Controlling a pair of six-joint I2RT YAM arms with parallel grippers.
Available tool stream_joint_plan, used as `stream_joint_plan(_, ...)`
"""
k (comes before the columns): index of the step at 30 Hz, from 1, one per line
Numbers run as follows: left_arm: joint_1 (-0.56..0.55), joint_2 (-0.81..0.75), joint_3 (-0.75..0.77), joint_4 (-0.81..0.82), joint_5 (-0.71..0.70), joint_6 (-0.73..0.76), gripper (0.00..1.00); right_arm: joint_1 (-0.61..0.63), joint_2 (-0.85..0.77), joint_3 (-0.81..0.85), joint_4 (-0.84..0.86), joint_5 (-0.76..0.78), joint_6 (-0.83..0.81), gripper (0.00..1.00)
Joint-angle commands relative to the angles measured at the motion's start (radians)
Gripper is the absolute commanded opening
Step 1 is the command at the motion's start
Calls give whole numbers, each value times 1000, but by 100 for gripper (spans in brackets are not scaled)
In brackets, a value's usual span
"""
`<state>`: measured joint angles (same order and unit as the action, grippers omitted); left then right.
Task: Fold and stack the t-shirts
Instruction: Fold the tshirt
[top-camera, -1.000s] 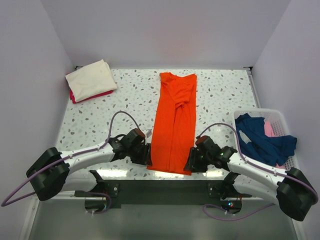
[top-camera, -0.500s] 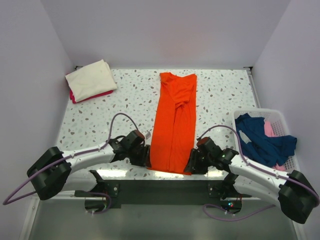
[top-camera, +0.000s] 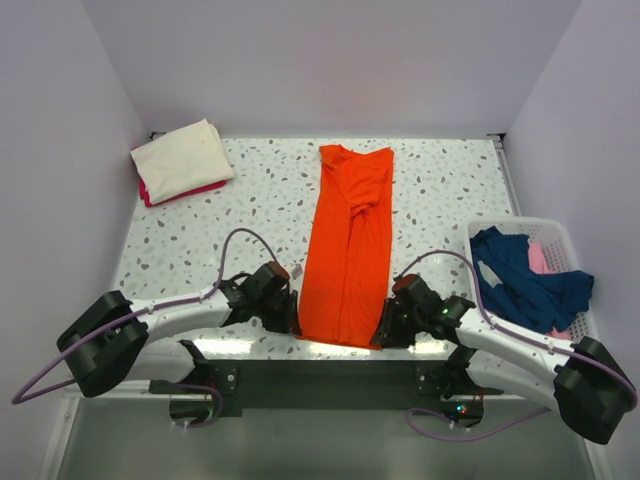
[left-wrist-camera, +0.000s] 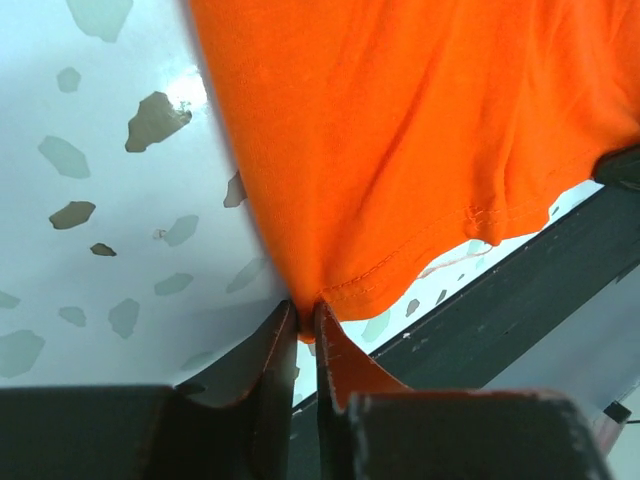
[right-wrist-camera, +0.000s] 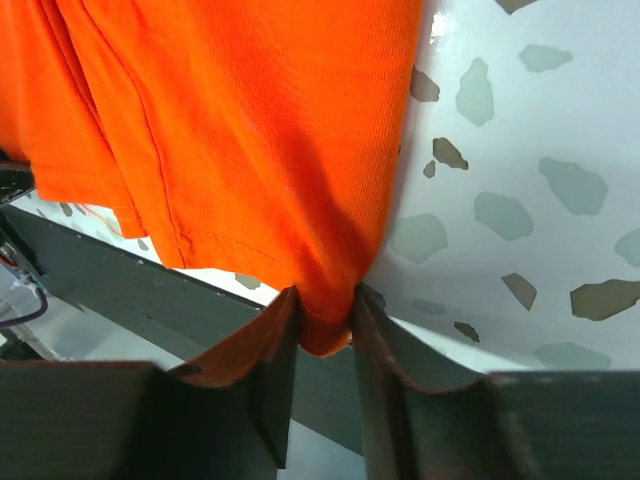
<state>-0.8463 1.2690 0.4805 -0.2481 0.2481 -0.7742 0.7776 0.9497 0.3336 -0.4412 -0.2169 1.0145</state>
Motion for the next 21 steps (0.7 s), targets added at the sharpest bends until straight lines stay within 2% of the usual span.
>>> stream_joint_plan(1, -4, 23, -29, 30, 10, -17, 16, -1, 23, -15, 4, 57, 4, 28)
stream_joint_plan(3, -17, 20, -33, 33, 7, -33, 4, -3, 21, -13, -14, 57, -8, 22)
stream_joint_plan(4, -23, 15, -31, 35, 3, -37, 0, -1, 18, -11, -22, 62, -14, 15)
stream_joint_plan(8, -68, -6, -31, 24, -10, -68, 0, -3, -9, 2, -86, 60, -54, 2)
stream_joint_plan(11, -118, -25, -28, -3, -24, -97, 0, -3, -48, 4, -154, 51, -91, 0)
stream_joint_plan(16, -143, -111, -7, -55, -35, -131, 0, -3, -137, 45, -305, 33, -143, 0)
stream_joint_plan(19, -134, -119, 58, -97, -69, -103, 0, -3, -170, 143, -382, 120, -174, 0)
stream_joint_plan(21, -114, -85, 114, -112, -79, -65, 0, -3, -135, 200, -405, 196, -212, 0)
